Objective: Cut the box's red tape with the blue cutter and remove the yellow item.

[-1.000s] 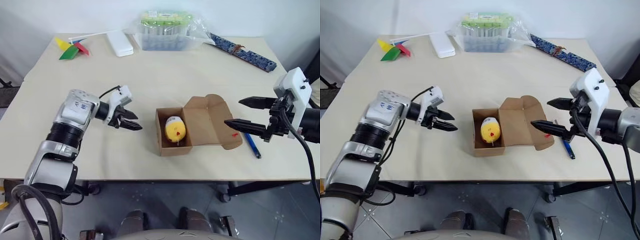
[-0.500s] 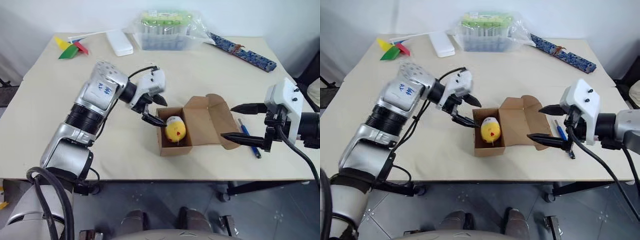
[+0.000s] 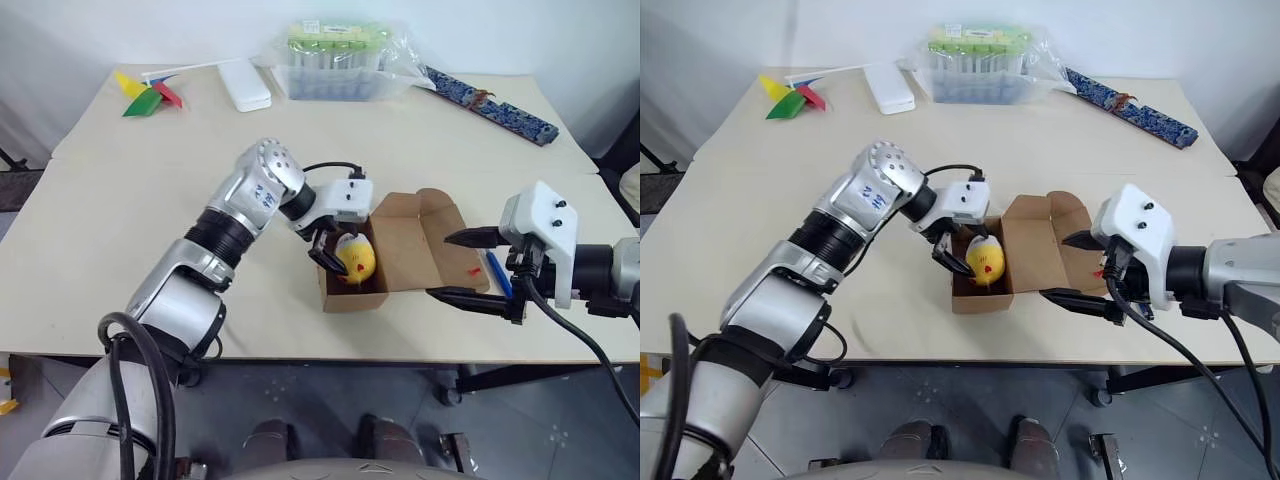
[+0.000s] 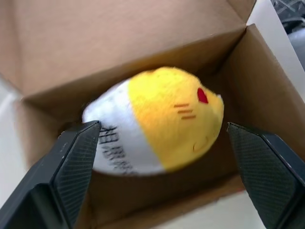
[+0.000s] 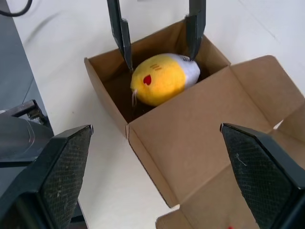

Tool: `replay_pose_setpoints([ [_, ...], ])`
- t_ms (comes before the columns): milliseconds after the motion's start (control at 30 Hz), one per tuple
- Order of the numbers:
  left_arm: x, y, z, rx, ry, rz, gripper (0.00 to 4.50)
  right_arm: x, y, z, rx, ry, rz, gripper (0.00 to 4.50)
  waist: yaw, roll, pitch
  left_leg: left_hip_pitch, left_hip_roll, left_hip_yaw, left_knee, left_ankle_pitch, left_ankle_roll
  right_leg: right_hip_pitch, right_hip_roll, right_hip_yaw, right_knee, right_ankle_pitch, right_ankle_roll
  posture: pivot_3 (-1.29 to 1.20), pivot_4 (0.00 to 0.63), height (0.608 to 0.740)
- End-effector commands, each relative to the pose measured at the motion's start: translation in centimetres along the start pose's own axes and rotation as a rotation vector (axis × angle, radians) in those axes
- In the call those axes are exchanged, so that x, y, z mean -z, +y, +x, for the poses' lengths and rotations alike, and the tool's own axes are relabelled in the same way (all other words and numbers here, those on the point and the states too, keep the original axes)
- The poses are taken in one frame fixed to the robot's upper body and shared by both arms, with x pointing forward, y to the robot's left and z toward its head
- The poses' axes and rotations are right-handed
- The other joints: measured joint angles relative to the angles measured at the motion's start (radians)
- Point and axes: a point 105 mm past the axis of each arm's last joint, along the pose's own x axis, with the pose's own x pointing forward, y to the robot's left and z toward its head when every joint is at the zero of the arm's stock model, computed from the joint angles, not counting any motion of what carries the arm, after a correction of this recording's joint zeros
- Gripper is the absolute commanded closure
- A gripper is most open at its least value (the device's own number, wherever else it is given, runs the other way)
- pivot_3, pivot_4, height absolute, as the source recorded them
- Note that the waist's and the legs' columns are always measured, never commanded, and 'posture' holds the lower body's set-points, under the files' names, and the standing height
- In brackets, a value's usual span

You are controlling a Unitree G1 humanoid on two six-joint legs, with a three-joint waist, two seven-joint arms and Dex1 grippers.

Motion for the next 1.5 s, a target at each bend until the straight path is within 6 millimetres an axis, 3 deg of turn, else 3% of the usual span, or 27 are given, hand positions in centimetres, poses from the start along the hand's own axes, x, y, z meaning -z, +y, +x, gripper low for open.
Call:
replay_pose_setpoints([
  [33,-0.2,0.2,0.2,-0.013,0.036,0.075,0.02,-0.7,0.2,-0.4,0.022,-0.014,-0.027,0.00,-0.001,0.000,0.000,0.000,0.000,0.000,0.000,0.000,0.000,0.000,0.000,0.000,0.000,0.000,0.000,0.00,0.150,0.740],
  [100,0.1,0.0,0.3,-0.010,0.052,0.087,0.02,-0.6,0.1,-0.4,0.031,-0.011,-0.021,0.00,-0.002,0.000,0.000,0.000,0.000,-0.001,0.000,0.000,0.000,0.000,0.000,0.000,0.000,0.000,0.000,0.00,0.150,0.740],
  [200,0.2,0.1,0.3,-0.013,0.048,0.084,0.62,-0.4,-0.7,-0.9,0.070,0.002,0.000,0.00,-0.002,0.000,0.000,0.000,0.000,-0.002,0.000,0.000,0.000,0.000,0.000,0.000,0.000,0.000,0.000,0.00,0.150,0.740],
  [533,-1.4,0.6,-0.5,-0.043,-0.044,0.070,3.60,-0.3,-1.7,-1.9,0.106,0.010,0.007,0.00,-0.001,0.000,0.000,0.000,0.000,-0.002,0.001,0.000,0.000,0.000,0.000,0.000,0.001,0.000,0.000,0.00,0.150,0.740],
  [667,-2.7,1.1,-1.4,-0.075,-0.112,0.046,4.48,-0.3,-2.3,-2.2,0.123,-0.030,0.045,0.00,-0.001,0.000,0.000,0.000,0.000,-0.002,0.001,0.000,0.000,0.000,0.000,0.000,0.001,0.000,0.000,0.00,0.150,0.740],
  [1000,-2.8,1.7,-3.8,-0.177,-0.231,-0.043,4.48,0.2,-3.3,-2.9,0.140,-0.121,0.066,0.00,-0.002,0.000,0.000,0.000,0.000,-0.001,0.002,0.000,0.000,0.000,0.000,0.000,0.004,0.000,0.000,0.00,0.150,0.740],
  [1233,-4.4,3.9,-8.6,-0.396,-0.413,-0.169,4.48,-1.0,-4.3,-2.9,0.127,-0.153,0.020,0.00,-0.005,0.000,0.000,0.001,0.001,-0.001,0.003,0.000,0.000,0.000,0.000,0.001,0.005,0.000,0.000,0.00,0.150,0.740],
  [1367,-2.3,4.9,-13.0,-0.632,-0.459,-0.333,4.48,-2.9,-5.5,-2.7,0.105,-0.259,-0.031,0.00,-0.007,0.000,0.000,0.001,0.001,-0.001,0.004,0.000,0.000,0.000,0.000,0.001,0.007,0.000,0.000,0.00,0.150,0.740],
  [1500,2.2,3.4,-14.4,-0.762,-0.364,-0.518,4.48,-3.7,-6.5,-2.0,0.066,-0.319,-0.056,0.00,-0.017,0.001,0.000,0.003,0.001,-0.001,0.003,0.000,0.000,0.000,0.000,0.002,0.010,0.000,0.000,0.00,0.150,0.740],
])
